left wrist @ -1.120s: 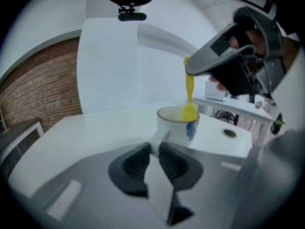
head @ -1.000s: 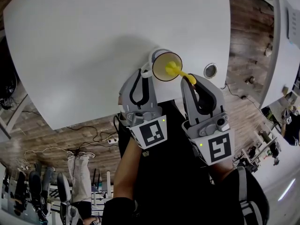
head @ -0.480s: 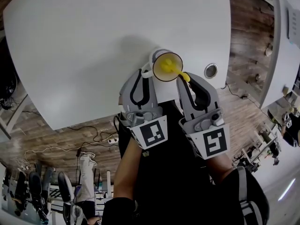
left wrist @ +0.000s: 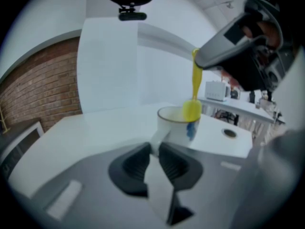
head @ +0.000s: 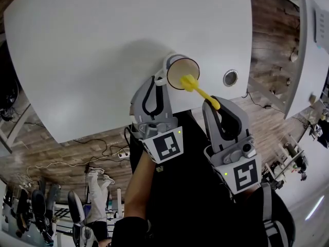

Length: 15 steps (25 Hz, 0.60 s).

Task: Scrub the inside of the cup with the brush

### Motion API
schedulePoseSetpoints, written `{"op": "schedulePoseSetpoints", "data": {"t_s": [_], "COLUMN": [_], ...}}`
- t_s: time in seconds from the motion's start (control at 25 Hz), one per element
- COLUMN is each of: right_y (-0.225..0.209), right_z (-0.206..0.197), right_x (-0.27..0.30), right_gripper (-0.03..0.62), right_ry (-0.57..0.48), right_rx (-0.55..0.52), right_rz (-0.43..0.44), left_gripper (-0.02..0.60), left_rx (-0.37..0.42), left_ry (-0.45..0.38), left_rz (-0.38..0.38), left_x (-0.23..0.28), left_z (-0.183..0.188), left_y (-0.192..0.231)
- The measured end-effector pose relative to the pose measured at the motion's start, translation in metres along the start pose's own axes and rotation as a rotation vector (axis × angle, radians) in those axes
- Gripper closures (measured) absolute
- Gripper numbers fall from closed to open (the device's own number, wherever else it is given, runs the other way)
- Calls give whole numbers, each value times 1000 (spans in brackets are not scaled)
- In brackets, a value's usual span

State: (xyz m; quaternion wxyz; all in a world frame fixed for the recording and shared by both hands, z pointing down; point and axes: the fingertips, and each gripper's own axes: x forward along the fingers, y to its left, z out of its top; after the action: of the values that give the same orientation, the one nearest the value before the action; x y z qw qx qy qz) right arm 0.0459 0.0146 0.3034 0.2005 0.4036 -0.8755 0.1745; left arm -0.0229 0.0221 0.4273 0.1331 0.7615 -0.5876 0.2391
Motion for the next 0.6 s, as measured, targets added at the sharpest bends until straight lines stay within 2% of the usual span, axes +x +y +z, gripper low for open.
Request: {"op": "schedulePoseSetpoints", "data": {"t_s": [0.6], "right_y": [6], "right_z": [-43], "right_x": [34], "right_gripper": [563], "right_ry": [80], "right_rx": [-22], "right_rz": [8], "left_gripper": [523], "left_rx": [-8], "left_ry": [1], "left_rz": [15], "left_x": [1], "left_z": [-1], "left_y": [2]}}
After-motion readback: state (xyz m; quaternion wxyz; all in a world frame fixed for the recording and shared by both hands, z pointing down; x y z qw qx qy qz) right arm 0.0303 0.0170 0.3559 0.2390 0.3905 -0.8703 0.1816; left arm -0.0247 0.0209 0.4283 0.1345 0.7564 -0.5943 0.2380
